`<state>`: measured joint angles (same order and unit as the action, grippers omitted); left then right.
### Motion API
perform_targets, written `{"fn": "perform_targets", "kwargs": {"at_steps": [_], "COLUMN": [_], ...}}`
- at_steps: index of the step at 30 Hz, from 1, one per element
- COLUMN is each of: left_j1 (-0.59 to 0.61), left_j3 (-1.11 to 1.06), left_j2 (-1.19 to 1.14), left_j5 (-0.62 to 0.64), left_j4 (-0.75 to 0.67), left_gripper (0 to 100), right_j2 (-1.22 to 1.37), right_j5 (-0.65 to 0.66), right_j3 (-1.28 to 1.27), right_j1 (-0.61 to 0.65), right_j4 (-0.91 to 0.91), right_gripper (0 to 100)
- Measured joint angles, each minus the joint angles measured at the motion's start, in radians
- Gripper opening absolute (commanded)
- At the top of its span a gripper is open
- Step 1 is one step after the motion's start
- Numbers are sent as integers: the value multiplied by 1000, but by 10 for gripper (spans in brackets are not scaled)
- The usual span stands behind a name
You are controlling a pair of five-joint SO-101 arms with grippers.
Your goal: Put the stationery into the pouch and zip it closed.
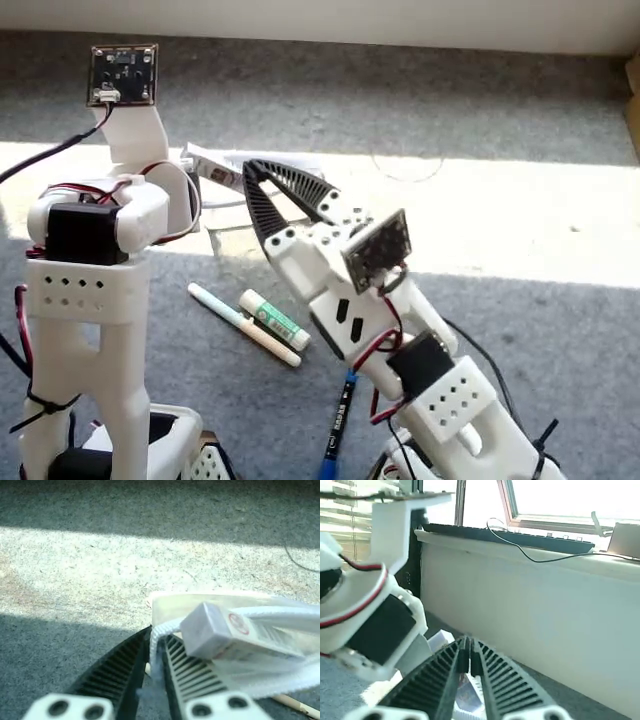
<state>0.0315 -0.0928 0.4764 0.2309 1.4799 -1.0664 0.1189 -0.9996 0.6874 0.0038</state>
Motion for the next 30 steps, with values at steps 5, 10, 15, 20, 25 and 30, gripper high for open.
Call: {"fn": "perform_targets", "kwargs": {"at_steps": [5,10,15,20,25,30], "left_j1": [0,0,3,18,21,20], "left_j3": [0,0,0,-2,-2,-2], "left_j2": [0,0,0,0,0,0], "left_j5": [0,0,0,0,0,0], "left_j4": [0,0,0,0,0,0], "left_gripper": [7,7,7,7,7,7], "right_j2": [-34,130,368,410,232,64], "right_j5": [0,0,2,2,2,2], "right_j3": [-28,-26,78,121,41,-38], "right_j1": [0,23,2,-6,-11,-8], "right_j4": [0,-66,-110,-114,-109,-109], "right_gripper": [5,5,5,5,5,5]}}
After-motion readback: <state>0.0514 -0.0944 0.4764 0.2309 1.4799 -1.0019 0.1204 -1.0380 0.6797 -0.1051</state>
